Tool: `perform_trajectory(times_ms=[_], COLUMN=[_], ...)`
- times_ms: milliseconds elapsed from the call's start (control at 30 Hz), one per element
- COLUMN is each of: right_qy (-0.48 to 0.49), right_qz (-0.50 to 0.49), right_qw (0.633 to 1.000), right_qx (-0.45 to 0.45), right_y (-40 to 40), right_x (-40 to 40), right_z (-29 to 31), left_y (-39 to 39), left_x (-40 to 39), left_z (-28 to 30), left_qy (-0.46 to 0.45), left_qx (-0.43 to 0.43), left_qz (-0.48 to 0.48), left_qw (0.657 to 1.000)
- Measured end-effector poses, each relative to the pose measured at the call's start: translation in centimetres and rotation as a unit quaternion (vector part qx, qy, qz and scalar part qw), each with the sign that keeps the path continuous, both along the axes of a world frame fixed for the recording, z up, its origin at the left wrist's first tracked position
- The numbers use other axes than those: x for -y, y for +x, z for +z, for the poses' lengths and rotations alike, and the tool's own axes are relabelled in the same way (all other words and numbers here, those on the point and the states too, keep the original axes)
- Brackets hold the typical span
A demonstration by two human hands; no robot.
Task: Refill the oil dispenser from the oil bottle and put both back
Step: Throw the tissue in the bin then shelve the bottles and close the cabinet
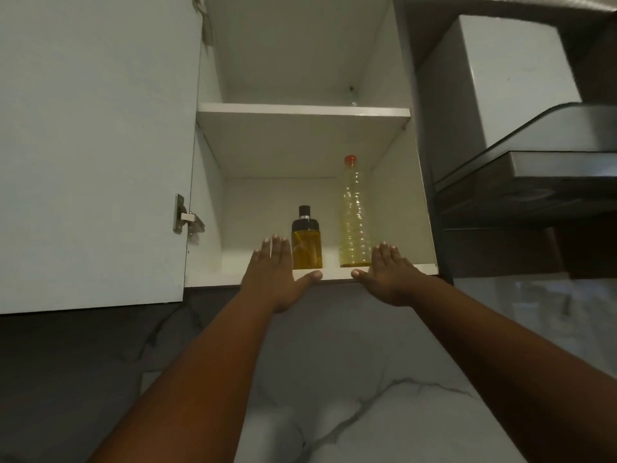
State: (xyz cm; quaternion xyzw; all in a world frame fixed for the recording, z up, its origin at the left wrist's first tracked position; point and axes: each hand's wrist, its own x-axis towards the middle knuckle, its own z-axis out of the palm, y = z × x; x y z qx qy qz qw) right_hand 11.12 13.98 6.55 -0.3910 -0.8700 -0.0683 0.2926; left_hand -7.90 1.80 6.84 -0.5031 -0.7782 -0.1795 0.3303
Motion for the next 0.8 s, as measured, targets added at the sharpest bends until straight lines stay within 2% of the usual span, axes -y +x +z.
perform_trajectory(times_ms=[67, 333, 667, 800], right_qy=[-0.004, 0.080, 0.133, 0.168], right_qz=[0.000, -0.016, 0.116, 0.168], right_qw=[1.000, 0.993, 0.982, 0.970], right_qx=[0.021, 0.087, 0.069, 0.044], right_y=[0.9, 4.5, 8.3, 8.8], right_x=[1.6, 9.3, 19.8, 24.3], right_z=[-0.1, -1.3, -0.8, 0.8], left_y=[0.2, 4.5, 12.3, 14.4], left_x=[1.7, 11.4, 24.8, 30.2], left_z=[-0.8, -1.8, -1.4, 0.3], left_qy=[-0.005, -0.009, 0.071, 0.099], left_qx=[0.001, -0.027, -0.050, -0.112], left_qz=[0.010, 0.078, 0.178, 0.208], left_qw=[1.000, 0.997, 0.980, 0.967])
